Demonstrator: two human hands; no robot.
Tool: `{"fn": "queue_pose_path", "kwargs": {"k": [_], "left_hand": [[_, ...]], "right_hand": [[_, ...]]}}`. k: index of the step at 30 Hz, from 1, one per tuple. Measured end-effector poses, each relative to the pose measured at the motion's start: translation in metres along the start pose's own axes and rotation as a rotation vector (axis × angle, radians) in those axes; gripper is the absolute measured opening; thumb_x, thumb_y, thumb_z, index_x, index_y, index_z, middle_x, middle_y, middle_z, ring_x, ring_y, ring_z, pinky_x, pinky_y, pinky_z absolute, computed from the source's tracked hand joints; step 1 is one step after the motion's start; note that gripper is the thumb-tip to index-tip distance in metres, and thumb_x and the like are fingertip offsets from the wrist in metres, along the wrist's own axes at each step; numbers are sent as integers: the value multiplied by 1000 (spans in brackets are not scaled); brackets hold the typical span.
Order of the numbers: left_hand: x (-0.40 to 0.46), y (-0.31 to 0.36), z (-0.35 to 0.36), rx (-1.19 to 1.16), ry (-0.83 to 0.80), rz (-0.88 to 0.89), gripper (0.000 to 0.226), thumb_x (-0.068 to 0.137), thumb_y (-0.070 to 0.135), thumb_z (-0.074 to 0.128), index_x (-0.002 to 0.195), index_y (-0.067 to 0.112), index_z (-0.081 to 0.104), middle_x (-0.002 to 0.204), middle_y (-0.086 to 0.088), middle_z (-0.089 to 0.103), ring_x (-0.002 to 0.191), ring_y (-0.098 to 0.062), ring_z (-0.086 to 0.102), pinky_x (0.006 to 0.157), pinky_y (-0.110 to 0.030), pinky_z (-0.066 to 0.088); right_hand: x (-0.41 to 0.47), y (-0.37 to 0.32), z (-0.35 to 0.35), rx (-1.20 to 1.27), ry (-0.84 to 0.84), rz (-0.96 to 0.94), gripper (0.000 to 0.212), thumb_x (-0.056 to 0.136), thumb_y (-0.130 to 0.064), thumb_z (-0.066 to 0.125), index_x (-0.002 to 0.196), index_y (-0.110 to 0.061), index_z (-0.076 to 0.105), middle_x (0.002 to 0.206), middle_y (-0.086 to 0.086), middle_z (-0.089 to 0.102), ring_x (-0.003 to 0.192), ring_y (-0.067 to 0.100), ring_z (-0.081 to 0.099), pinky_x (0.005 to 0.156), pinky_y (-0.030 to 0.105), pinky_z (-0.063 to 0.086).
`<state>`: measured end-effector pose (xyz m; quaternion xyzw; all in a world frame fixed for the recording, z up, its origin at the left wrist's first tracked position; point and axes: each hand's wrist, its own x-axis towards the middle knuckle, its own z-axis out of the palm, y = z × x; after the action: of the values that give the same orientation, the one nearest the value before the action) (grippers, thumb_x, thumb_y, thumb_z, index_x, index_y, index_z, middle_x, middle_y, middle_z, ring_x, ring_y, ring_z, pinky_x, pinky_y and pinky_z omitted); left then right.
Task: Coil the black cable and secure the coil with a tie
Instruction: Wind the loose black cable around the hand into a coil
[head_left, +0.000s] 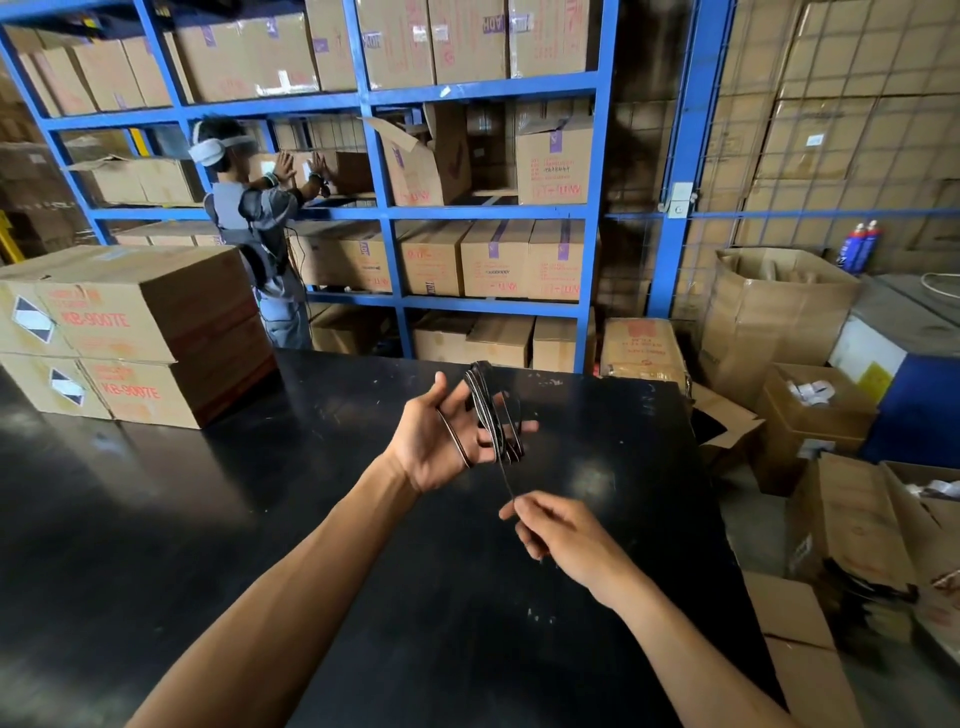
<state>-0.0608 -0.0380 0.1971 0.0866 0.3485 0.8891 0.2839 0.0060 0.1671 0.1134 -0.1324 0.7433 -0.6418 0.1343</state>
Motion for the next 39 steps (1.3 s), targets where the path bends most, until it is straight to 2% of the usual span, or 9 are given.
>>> {"fn": "queue_pose_path", "kwargs": {"k": [4, 7, 11, 16, 20, 26, 29, 34, 39], "left_hand": [[-10, 0, 5, -20, -166, -88, 62, 103, 60, 24, 150, 27, 47, 160, -22, 35, 130, -61, 44, 109, -76, 27], [-16, -10, 4, 60, -254, -202, 63, 101, 65, 20, 155, 34, 34, 163, -23, 28, 115, -54, 61, 111, -72, 28], [-17, -30, 1, 150, -256, -245, 70, 100, 68, 15, 155, 31, 35, 142, -35, 50, 79, -37, 70, 102, -63, 42], [-8, -53, -7, 157, -11, -141, 85, 98, 71, 12, 142, 13, 56, 71, -19, 60, 38, -15, 40, 59, -34, 49], [-2, -63, -1, 191, 204, -82, 91, 91, 79, 24, 83, 2, 72, 46, -6, 39, 30, -10, 24, 33, -19, 30], [5, -78, 6, 179, 495, 25, 78, 80, 89, 32, 53, 17, 44, 45, -1, 29, 32, -11, 21, 29, -17, 19], [9, -83, 8, 147, 611, 65, 77, 80, 89, 32, 52, 18, 38, 46, -1, 28, 32, -11, 20, 29, -18, 17], [12, -90, 7, 208, 724, 109, 75, 83, 86, 35, 56, 17, 41, 46, -2, 37, 33, -12, 25, 32, -19, 22], [10, -96, 6, 323, 825, 160, 57, 80, 68, 55, 58, 16, 47, 47, 0, 37, 35, -15, 26, 37, -23, 23]], "right_hand": [[-3, 4, -14, 45, 94, 149, 37, 89, -53, 73, 79, -19, 79, 62, -6, 55, 55, 11, 51, 60, 27, 45], [4, -6, -30, 276, 195, 299, 25, 79, -38, 87, 75, -14, 77, 59, -4, 54, 49, 10, 49, 49, 23, 43], [12, -24, -37, 314, 268, 296, 17, 82, -25, 84, 85, -11, 76, 62, -2, 62, 49, 11, 54, 48, 24, 48], [16, -28, -24, 439, 348, 193, 7, 93, -19, 75, 90, -14, 71, 74, 0, 76, 59, 9, 69, 49, 21, 50], [15, -18, -13, 273, 446, 107, 15, 101, -20, 65, 111, -16, 75, 70, -4, 72, 55, 6, 61, 48, 20, 47], [13, -20, 7, 134, 443, 25, 56, 106, -57, 31, 131, -25, 70, 125, 2, 75, 121, 20, 67, 104, 38, 51], [10, -18, 11, 19, 459, -10, 61, 97, -69, 33, 123, -30, 72, 122, -3, 75, 115, 15, 67, 100, 37, 51], [7, -9, 12, -426, 556, -131, 40, 108, -28, 46, 142, -13, 61, 111, 14, 73, 103, 26, 70, 93, 43, 56], [5, 0, 14, -523, 528, -76, 34, 108, -19, 45, 133, -5, 64, 108, 19, 72, 100, 32, 69, 87, 38, 53]]}}
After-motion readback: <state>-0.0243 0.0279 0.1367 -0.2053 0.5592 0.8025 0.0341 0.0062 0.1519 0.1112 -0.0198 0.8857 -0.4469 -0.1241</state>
